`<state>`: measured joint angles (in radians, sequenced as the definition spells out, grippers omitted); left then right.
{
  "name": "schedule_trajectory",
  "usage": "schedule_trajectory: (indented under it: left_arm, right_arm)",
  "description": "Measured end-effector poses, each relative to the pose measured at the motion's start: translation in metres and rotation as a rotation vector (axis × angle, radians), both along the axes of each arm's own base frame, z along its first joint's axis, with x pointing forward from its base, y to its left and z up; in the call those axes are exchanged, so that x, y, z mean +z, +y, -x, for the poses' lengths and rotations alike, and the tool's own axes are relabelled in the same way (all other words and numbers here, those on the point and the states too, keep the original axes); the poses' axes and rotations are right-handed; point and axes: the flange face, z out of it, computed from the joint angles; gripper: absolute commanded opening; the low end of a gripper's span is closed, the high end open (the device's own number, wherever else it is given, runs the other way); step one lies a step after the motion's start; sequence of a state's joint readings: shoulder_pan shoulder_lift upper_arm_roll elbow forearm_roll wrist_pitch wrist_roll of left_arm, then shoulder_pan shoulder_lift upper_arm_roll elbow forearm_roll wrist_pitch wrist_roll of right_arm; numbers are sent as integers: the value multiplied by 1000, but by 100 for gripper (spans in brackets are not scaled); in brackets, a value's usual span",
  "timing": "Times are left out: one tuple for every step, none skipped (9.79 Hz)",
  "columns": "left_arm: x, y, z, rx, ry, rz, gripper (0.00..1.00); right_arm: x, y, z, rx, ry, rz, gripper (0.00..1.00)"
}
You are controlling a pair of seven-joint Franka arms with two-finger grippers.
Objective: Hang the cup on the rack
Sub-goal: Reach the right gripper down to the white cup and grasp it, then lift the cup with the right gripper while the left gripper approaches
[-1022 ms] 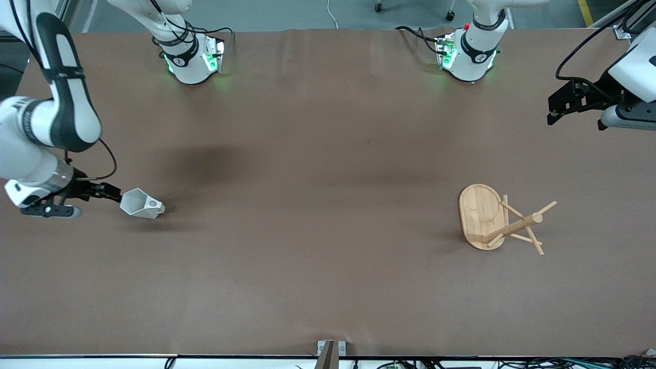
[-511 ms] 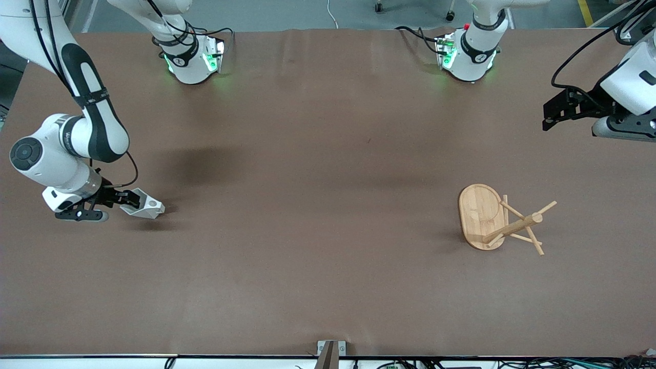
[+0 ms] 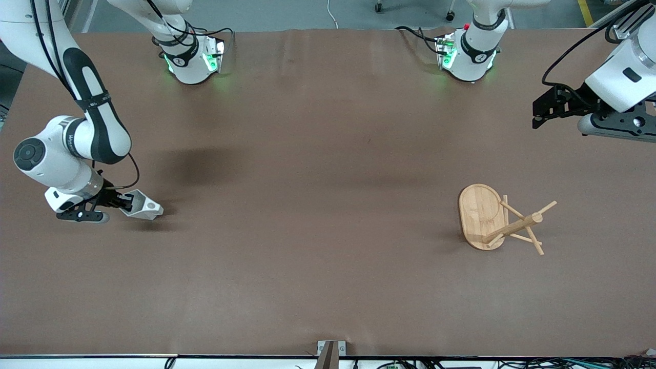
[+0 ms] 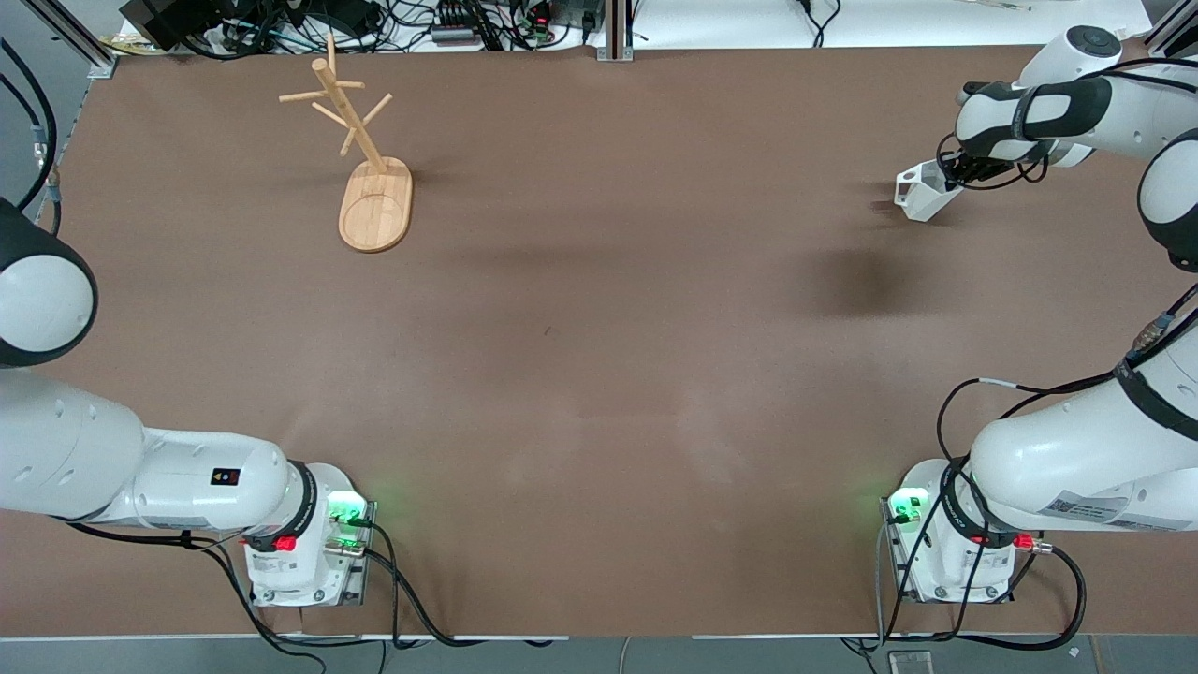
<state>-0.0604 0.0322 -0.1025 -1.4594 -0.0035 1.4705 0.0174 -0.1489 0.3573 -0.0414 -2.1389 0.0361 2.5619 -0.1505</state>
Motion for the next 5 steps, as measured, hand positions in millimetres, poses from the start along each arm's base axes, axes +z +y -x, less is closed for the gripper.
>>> schedule_trajectory:
  left_arm:
    - [0,-4,1,-7,0,0,100]
    - [0,-8,1,-14,0,0,100]
    - [0,-12,2,-22,1,1,100]
    - [0,-19,3,-34,1,1,100]
    - [0,-23,4,-43,1,1,100]
  right_arm:
    - [0,0,0,0,1,-1,1]
    - [0,2,0,4,16,-5,1]
    - [1,7,-1,24,46,-14,1]
    - [5,14,-4,75,68,-20,1]
    - [18,24,-13,136,70,-25,1]
